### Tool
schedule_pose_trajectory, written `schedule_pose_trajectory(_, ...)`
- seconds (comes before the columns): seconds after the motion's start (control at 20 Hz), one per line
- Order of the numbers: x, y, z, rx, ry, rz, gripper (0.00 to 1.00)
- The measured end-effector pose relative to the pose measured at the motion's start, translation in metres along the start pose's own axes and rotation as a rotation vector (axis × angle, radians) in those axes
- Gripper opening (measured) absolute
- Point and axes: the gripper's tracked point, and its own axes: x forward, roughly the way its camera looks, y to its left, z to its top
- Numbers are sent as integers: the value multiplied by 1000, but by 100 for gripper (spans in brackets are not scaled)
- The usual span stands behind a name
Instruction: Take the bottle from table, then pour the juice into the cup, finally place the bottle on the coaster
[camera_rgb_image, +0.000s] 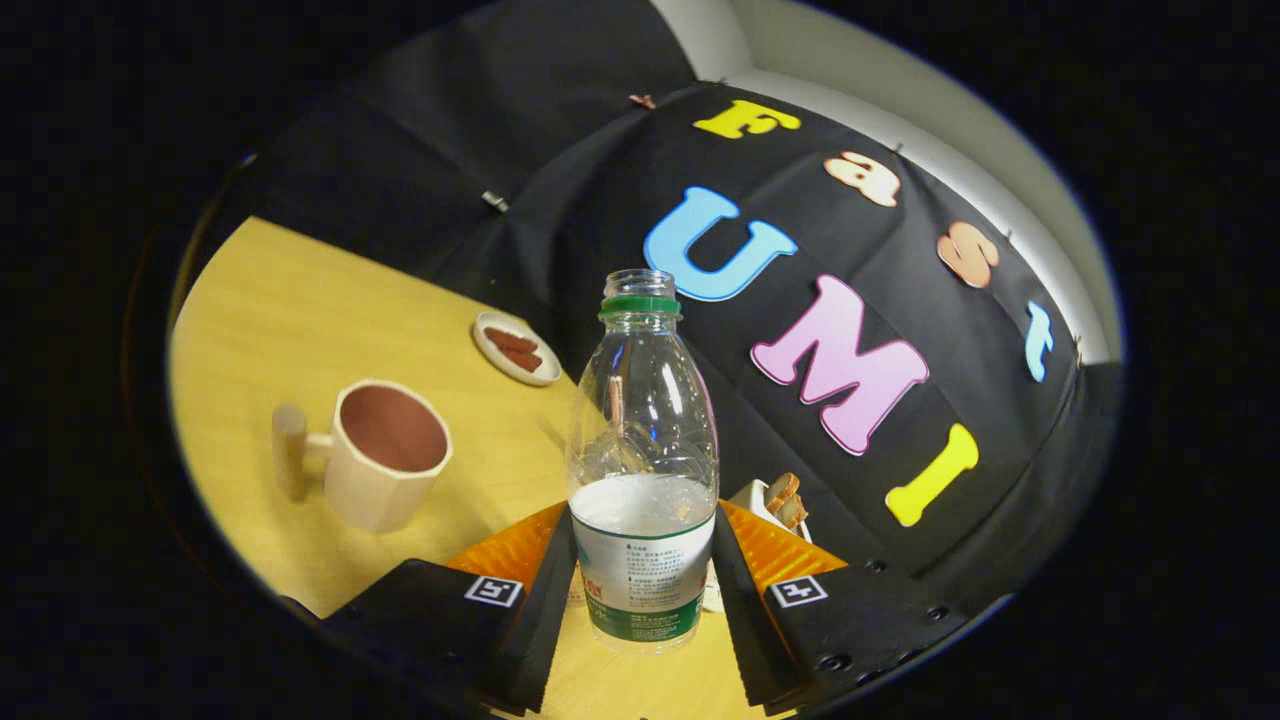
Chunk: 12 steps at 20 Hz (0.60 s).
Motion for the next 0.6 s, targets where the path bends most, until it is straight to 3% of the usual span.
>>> schedule_pose_trajectory(0.15, 2, -7, 16, 223, -57, 6, 74)
schedule_pose_trajectory(0.45, 20, -22, 32, 487, -149, 37, 74)
schedule_pose_trajectory(0.6, 34, -28, 28, 522, -179, 14, 74)
